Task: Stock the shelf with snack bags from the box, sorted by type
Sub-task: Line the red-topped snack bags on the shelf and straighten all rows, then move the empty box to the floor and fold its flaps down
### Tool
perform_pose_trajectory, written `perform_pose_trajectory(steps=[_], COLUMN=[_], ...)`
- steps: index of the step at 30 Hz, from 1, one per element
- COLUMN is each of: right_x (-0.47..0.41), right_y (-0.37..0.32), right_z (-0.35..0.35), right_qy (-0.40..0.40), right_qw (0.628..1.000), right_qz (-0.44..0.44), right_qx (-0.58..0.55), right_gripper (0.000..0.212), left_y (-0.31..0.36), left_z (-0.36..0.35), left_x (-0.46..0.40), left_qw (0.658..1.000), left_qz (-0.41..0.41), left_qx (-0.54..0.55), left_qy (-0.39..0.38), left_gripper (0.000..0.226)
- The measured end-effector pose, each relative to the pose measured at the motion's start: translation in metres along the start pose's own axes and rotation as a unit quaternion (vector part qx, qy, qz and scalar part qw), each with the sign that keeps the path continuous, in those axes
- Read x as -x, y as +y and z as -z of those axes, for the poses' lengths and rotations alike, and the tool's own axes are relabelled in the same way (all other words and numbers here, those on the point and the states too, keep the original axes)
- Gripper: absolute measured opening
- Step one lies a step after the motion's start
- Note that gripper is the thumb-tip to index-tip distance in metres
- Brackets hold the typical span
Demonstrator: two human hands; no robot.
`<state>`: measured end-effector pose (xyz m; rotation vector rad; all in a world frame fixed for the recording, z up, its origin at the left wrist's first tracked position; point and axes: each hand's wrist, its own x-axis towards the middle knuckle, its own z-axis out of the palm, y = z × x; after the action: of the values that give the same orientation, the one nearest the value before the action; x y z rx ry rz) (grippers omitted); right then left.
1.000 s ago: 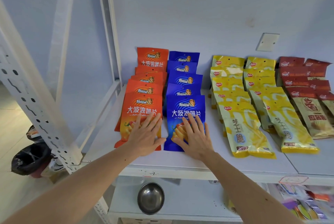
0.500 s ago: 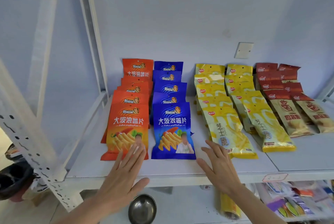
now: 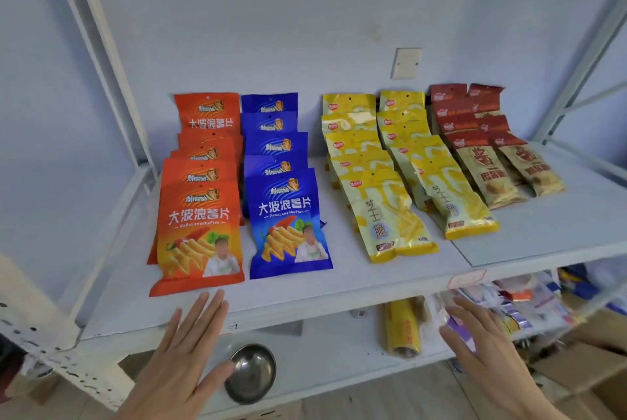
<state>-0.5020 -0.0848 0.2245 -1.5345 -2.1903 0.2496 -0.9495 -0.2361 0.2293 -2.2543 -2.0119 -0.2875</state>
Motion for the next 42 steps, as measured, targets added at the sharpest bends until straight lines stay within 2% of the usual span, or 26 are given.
perform_pose_trajectory(steps=[4, 8, 18, 23, 28, 33, 40, 42], right_x=[0.039, 0.085, 0.201, 0.241, 0.261, 0.262, 0.246, 0.246], right_y=[0.025, 0.074, 0.218, 0.29, 0.372, 0.471, 0.592, 0.622], right_z=[0.022, 0.045, 0.117, 0.14, 0.147, 0.149, 0.148, 0.143], right_qy=[0.004, -0.006, -0.025, -0.015, -0.006, -0.005, -0.011, -0.022], right_qw=[0.998, 0.994, 0.972, 0.952, 0.93, 0.908, 0.856, 0.84], right_qz=[-0.054, -0.099, -0.222, -0.296, -0.357, -0.407, -0.513, -0.541], right_qx=[0.02, 0.05, 0.076, 0.077, 0.084, 0.097, 0.064, 0.046], right_gripper=[0.078, 0.083, 0.07, 0.068, 0.073, 0.052, 0.056, 0.058], left_y=[0.045, 0.118, 0.373, 0.491, 0.595, 0.688, 0.791, 0.815], left_z=[-0.008, -0.026, -0.094, -0.128, -0.172, -0.228, -0.324, -0.351], left_x=[-0.035, -0.076, -0.163, -0.2, -0.246, -0.307, -0.396, -0.414], left_qw=[0.997, 0.987, 0.936, 0.906, 0.882, 0.869, 0.86, 0.857], left_qz=[-0.071, -0.15, -0.313, -0.382, -0.424, -0.437, -0.426, -0.409], left_qx=[0.022, 0.05, 0.128, 0.126, 0.132, 0.138, 0.095, 0.088], left_qy=[-0.024, -0.036, -0.094, -0.129, -0.157, -0.188, -0.264, -0.3], left_gripper=[0.075, 0.073, 0.077, 0.078, 0.08, 0.085, 0.094, 0.088])
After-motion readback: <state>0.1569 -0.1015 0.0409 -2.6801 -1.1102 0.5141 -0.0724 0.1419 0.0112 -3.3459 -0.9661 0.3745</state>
